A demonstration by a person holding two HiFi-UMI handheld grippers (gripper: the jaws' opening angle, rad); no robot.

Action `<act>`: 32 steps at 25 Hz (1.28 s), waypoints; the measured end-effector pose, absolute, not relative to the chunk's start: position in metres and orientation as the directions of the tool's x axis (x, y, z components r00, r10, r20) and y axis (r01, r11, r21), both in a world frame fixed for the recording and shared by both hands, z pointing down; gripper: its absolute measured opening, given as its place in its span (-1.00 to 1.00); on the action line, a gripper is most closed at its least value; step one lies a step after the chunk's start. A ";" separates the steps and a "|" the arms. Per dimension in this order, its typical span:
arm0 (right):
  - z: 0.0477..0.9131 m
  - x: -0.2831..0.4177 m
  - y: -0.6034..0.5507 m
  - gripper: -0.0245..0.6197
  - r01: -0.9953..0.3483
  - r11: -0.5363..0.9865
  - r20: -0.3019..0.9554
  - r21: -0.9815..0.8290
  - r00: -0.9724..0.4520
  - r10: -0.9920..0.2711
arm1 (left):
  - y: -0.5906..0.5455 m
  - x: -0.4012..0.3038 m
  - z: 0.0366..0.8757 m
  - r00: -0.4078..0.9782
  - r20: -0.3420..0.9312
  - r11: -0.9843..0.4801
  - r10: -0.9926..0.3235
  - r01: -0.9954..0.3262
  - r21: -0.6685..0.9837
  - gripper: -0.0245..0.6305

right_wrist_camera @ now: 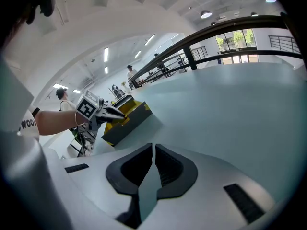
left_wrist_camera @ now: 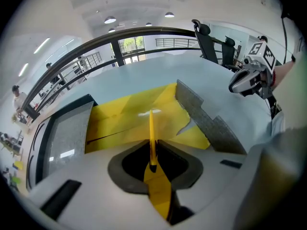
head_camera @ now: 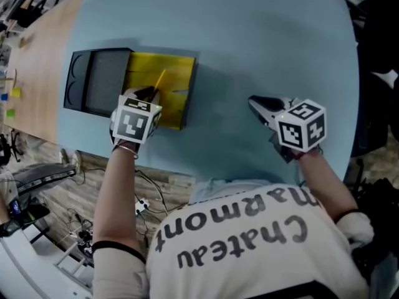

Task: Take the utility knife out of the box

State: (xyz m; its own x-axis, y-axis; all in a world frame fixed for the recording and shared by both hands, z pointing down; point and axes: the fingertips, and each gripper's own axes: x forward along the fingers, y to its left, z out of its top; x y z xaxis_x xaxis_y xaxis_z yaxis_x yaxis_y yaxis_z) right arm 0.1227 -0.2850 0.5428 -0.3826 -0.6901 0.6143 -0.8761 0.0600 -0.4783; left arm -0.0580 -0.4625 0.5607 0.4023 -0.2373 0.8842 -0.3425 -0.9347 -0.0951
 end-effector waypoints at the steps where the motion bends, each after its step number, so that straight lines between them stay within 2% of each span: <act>1: 0.543 0.122 -0.285 -0.78 -0.876 0.060 0.614 -0.478 -0.383 -0.690 | -0.461 -0.057 0.556 0.409 0.882 -0.930 -0.235 -0.358 -0.082 -0.77; 9: 0.538 0.119 -0.280 -0.78 -0.881 0.075 0.614 -0.467 -0.384 -0.689 | -0.455 -0.060 0.531 0.456 0.835 -0.909 -0.309 -0.399 -0.119 -0.77; 13: 0.534 0.114 -0.275 -0.79 -0.883 0.091 0.614 -0.461 -0.391 -0.685 | -0.447 -0.058 0.500 0.548 0.722 -0.861 -0.422 -0.493 -0.128 -0.77; 17: 0.530 0.105 -0.266 -0.79 -0.883 0.110 0.614 -0.456 -0.402 -0.679 | -0.426 -0.050 0.450 0.718 0.499 -0.813 -0.485 -0.580 0.045 -0.77; 20: 0.528 0.097 -0.257 -0.78 -0.882 0.130 0.615 -0.454 -0.415 -0.670 | -0.407 -0.051 0.426 0.767 0.403 -0.797 -0.500 -0.589 0.132 -0.77; 26: 0.514 0.078 -0.244 -0.78 -0.874 0.178 0.599 -0.453 -0.446 -0.665 | -0.367 -0.072 0.406 0.781 0.337 -0.743 -0.526 -0.615 0.263 -0.77; 32: 0.506 0.063 -0.221 -0.78 -0.865 0.225 0.587 -0.448 -0.475 -0.655 | -0.331 -0.105 0.406 0.749 0.316 -0.678 -0.582 -0.662 0.321 -0.77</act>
State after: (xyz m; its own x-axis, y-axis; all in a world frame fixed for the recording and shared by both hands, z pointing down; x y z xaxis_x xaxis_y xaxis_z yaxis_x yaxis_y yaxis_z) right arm 0.0634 -0.2207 0.5062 -0.4749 -0.6554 0.5873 -0.8652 0.2254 -0.4479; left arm -0.1050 -0.3309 0.4056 0.7493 -0.5820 0.3159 -0.6617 -0.6775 0.3212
